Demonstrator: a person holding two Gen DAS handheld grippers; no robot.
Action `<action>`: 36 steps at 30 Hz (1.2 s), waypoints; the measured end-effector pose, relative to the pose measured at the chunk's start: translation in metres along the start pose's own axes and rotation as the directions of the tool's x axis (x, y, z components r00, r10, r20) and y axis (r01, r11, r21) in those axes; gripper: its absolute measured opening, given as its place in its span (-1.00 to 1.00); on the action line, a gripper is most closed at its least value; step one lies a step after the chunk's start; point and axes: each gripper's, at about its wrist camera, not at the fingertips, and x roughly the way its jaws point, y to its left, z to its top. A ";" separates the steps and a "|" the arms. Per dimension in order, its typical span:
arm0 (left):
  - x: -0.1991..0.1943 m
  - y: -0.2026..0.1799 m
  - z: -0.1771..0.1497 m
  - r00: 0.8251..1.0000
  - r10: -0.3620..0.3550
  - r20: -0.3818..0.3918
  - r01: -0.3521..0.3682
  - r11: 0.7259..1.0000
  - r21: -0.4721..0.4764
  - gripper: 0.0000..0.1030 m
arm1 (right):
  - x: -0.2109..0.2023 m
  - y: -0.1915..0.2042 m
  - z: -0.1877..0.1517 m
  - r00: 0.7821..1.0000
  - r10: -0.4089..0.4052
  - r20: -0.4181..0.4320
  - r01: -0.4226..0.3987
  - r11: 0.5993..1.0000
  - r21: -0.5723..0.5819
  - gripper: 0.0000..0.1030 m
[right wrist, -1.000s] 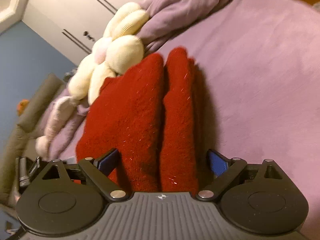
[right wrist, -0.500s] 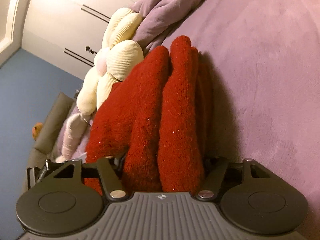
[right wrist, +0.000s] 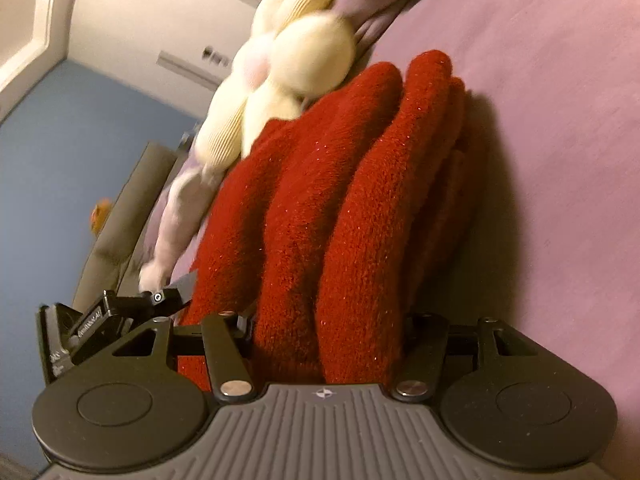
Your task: Fold small clothes
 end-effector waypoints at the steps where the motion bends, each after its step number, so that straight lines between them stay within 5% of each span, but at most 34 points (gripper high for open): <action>1: -0.011 0.005 -0.006 1.000 0.027 0.006 -0.027 1.000 -0.009 0.63 | 0.007 0.007 -0.007 1.000 0.006 -0.022 -0.007 1.000 -0.018 0.11; 8: -0.069 0.031 -0.027 0.996 0.079 0.032 -0.078 0.996 -0.034 0.67 | 0.000 0.044 -0.032 0.995 -0.099 -0.002 0.098 0.987 -0.128 0.43; 13: -0.092 0.021 -0.005 0.964 0.179 0.194 -0.187 0.982 0.022 0.86 | -0.039 0.098 -0.029 0.923 -0.321 0.211 0.376 0.866 -0.330 0.41; 15: -0.083 0.014 0.004 0.948 0.226 0.224 -0.237 0.971 0.021 0.86 | -0.033 0.125 -0.027 0.903 -0.343 0.259 0.423 0.814 -0.398 0.10; 17: -0.071 0.009 0.010 0.937 0.273 0.220 -0.282 0.959 0.012 0.86 | -0.013 0.148 -0.030 0.907 -0.344 0.245 0.421 0.775 -0.472 -0.42; 20: -0.042 -0.005 0.012 0.917 0.344 0.202 -0.362 0.930 0.058 0.86 | 0.027 0.166 -0.041 0.915 -0.333 0.229 0.403 0.709 -0.579 -0.67; 23: -0.011 -0.016 0.007 0.918 0.370 0.143 -0.389 0.912 0.133 0.87 | 0.047 0.150 -0.046 0.866 -0.432 0.251 0.491 0.643 -0.588 -0.83; 25: 0.002 -0.023 -0.001 0.925 0.352 0.146 -0.374 0.911 0.171 0.87 | 0.045 0.124 -0.042 0.844 -0.473 0.252 0.528 0.658 -0.536 -0.85; 27: 0.014 -0.032 -0.009 0.917 0.362 0.165 -0.392 0.895 0.214 0.87 | 0.034 0.106 -0.038 0.856 -0.457 0.240 0.513 0.699 -0.498 -0.89; 29: 0.028 -0.034 -0.017 0.914 0.366 0.175 -0.401 0.882 0.247 0.90 | 0.037 0.094 -0.036 0.839 -0.489 0.241 0.539 0.681 -0.496 -0.97; 31: 0.031 -0.030 -0.021 0.905 0.385 0.184 -0.419 0.881 0.219 0.97 | 0.035 0.086 -0.033 0.856 -0.461 0.236 0.515 0.713 -0.476 -0.97; 34: 0.021 -0.035 -0.025 0.895 0.396 0.207 -0.439 0.866 0.239 0.97 | 0.040 0.103 -0.037 0.835 -0.487 0.255 0.544 0.660 -0.518 -0.96; 36: 0.013 -0.040 -0.025 0.884 0.407 0.229 -0.459 0.848 0.265 0.97 | 0.028 0.118 -0.048 0.836 -0.467 0.287 0.546 0.662 -0.513 -0.90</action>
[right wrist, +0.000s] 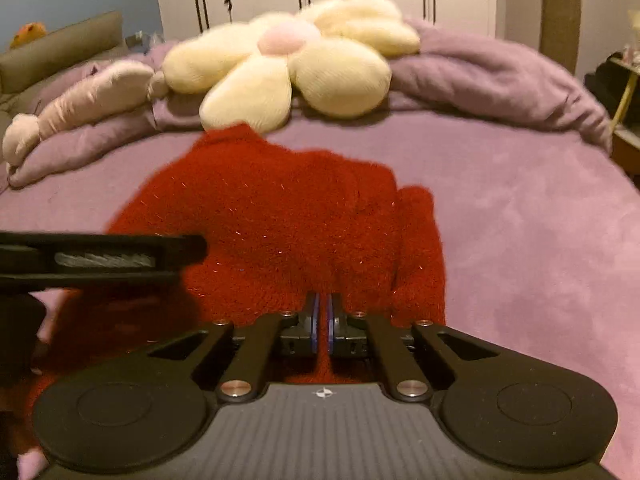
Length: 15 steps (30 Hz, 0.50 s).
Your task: Fold small clothes
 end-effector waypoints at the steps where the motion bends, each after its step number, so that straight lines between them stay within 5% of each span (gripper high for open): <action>1: -0.003 0.001 0.002 1.000 -0.001 -0.001 0.001 1.000 0.000 0.97 | -0.015 0.004 -0.003 0.999 0.031 0.028 -0.032 0.999 0.008 -0.87; 4: -0.003 0.008 0.003 1.000 -0.019 -0.022 0.018 0.998 -0.056 0.97 | -0.048 0.007 -0.024 0.993 0.106 0.058 -0.108 0.993 0.045 -0.86; 10: -0.018 0.013 -0.001 0.997 -0.064 -0.048 0.059 0.994 -0.091 0.96 | -0.033 0.022 -0.040 0.999 0.047 -0.016 -0.048 0.996 -0.075 -0.87; 15: -0.052 0.020 -0.017 0.997 -0.061 -0.056 0.058 0.997 -0.049 0.95 | -0.023 0.018 -0.034 0.997 0.052 -0.053 -0.055 0.997 -0.053 -0.88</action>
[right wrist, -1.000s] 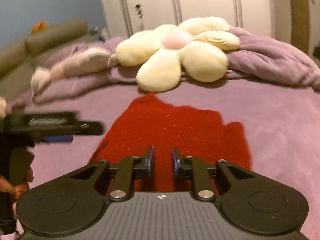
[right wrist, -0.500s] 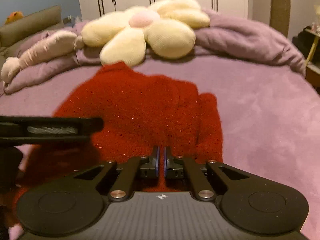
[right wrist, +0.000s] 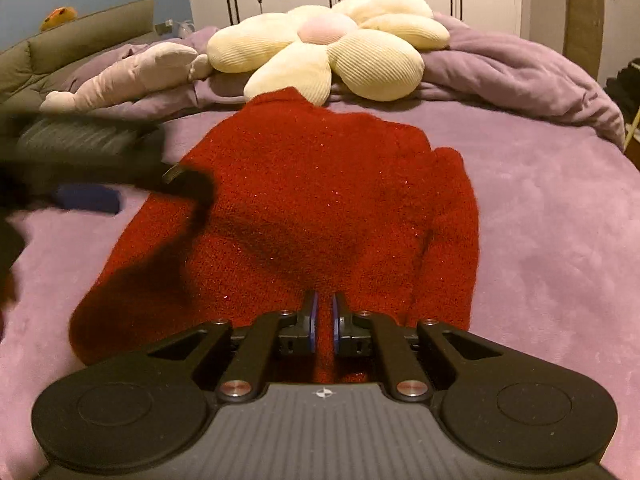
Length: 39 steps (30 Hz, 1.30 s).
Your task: Fold small clothes
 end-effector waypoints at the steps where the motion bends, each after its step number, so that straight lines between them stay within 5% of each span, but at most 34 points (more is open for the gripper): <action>1: 0.000 0.002 -0.006 1.000 0.003 -0.015 -0.003 1.000 0.009 0.95 | -0.003 0.003 0.000 1.000 -0.010 0.001 0.010 1.000 -0.019 -0.88; 5: 0.002 0.011 -0.016 0.999 -0.008 -0.034 0.007 1.000 -0.024 0.97 | -0.014 0.013 -0.007 0.999 -0.041 0.023 0.043 0.996 -0.073 -0.87; 10: 0.003 0.008 -0.018 1.000 -0.003 -0.029 0.004 1.000 0.029 0.97 | -0.030 0.003 -0.005 0.999 -0.032 0.014 0.032 0.999 0.006 -0.86; 20: 0.009 0.015 -0.025 0.999 -0.023 -0.029 0.024 1.000 0.011 1.00 | -0.010 0.013 -0.018 0.998 -0.056 0.032 0.060 0.992 -0.111 -0.87; 27: -0.019 0.019 -0.049 0.997 -0.007 -0.081 0.009 1.000 0.029 1.00 | -0.050 0.023 -0.027 0.995 -0.095 -0.021 0.093 0.993 -0.068 -0.81; 28: -0.023 0.020 -0.053 0.996 -0.005 -0.088 0.007 1.000 0.022 1.00 | -0.057 0.024 -0.031 0.995 -0.098 -0.029 0.096 0.994 -0.054 -0.70; 30: -0.034 0.023 -0.061 0.994 -0.008 -0.107 0.007 1.000 -0.003 1.00 | -0.071 0.028 -0.043 0.992 -0.106 -0.075 0.104 0.994 -0.023 -0.04; 31: -0.039 0.024 -0.066 0.992 -0.011 -0.127 0.008 1.000 -0.021 1.00 | -0.076 0.029 -0.050 0.987 -0.111 -0.118 0.111 0.994 -0.005 0.54; 34: -0.054 0.025 -0.086 0.978 0.027 -0.207 -0.034 0.999 -0.029 1.00 | -0.094 0.035 -0.076 0.981 -0.078 -0.176 0.085 0.996 0.027 0.60; 39: -0.096 0.034 -0.115 0.979 0.073 -0.190 -0.089 0.993 -0.078 1.00 | -0.120 0.047 -0.101 0.966 -0.112 -0.233 0.123 0.992 0.034 0.92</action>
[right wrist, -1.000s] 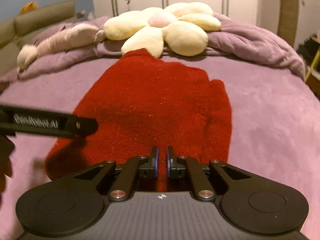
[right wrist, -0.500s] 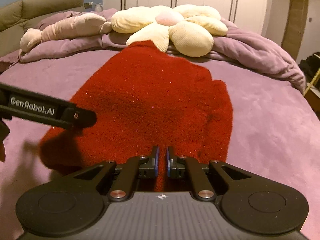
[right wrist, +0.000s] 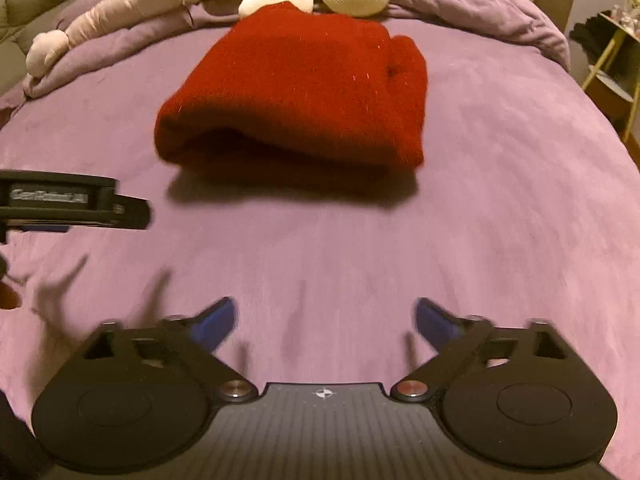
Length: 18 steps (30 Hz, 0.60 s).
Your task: Fold small clothes
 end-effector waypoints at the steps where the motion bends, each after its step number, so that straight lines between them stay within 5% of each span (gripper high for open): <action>1: -0.006 0.002 -0.001 1.000 0.015 0.003 -0.015 1.000 0.009 1.00 | -0.004 0.002 -0.003 1.000 -0.008 -0.011 0.008 1.000 -0.003 0.92; 5: -0.023 0.003 0.011 0.995 0.094 0.032 -0.095 0.995 0.030 1.00 | -0.020 0.006 -0.003 1.000 -0.007 -0.011 0.007 1.000 0.025 0.92; 9: -0.036 0.002 0.019 0.997 0.063 0.046 -0.065 0.997 0.029 1.00 | -0.031 0.008 0.020 0.997 -0.061 -0.048 0.064 0.996 0.068 0.92; 18: -0.045 -0.012 0.030 0.998 0.018 0.056 -0.023 0.996 0.090 1.00 | -0.051 0.015 0.048 0.992 -0.128 0.007 0.127 0.990 0.058 0.92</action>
